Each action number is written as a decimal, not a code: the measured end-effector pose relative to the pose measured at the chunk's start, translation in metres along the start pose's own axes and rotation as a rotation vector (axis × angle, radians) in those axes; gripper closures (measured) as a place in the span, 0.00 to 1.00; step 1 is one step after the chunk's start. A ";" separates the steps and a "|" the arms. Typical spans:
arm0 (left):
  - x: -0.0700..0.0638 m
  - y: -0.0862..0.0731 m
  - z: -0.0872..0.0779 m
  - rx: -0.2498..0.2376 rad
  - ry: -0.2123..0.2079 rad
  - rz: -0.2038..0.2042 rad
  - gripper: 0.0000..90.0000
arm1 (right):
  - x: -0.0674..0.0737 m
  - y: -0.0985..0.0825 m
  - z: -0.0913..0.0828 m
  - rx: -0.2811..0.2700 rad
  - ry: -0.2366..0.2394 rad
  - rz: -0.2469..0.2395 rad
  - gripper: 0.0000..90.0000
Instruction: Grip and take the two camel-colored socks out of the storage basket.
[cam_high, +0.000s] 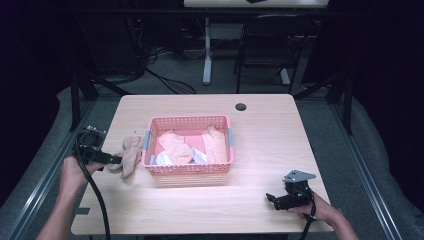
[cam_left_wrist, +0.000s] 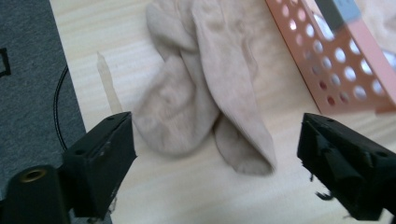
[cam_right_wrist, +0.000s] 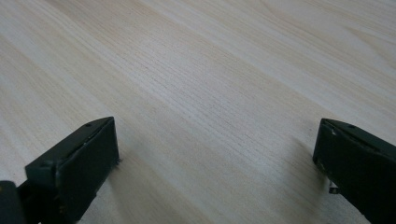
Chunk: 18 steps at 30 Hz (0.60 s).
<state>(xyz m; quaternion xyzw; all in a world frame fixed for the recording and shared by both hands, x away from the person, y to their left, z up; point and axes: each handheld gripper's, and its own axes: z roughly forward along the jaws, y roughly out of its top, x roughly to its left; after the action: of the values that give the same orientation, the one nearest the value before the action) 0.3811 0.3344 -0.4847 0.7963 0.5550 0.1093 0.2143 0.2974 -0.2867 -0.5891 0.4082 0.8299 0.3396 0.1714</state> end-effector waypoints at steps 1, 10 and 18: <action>-0.002 -0.005 -0.001 -0.010 -0.002 -0.003 0.09 | 0.000 0.000 0.000 0.000 0.000 0.000 0.00; -0.019 -0.047 -0.003 -0.032 -0.005 0.004 0.00 | 0.000 0.000 0.000 0.001 -0.001 0.000 0.00; -0.021 -0.068 0.008 -0.026 -0.014 -0.004 0.00 | 0.000 0.000 0.000 0.001 0.000 0.001 0.00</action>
<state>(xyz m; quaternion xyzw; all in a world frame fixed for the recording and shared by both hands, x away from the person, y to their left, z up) 0.3202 0.3328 -0.5219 0.7932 0.5535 0.1106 0.2284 0.2974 -0.2867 -0.5891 0.4085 0.8299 0.3393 0.1710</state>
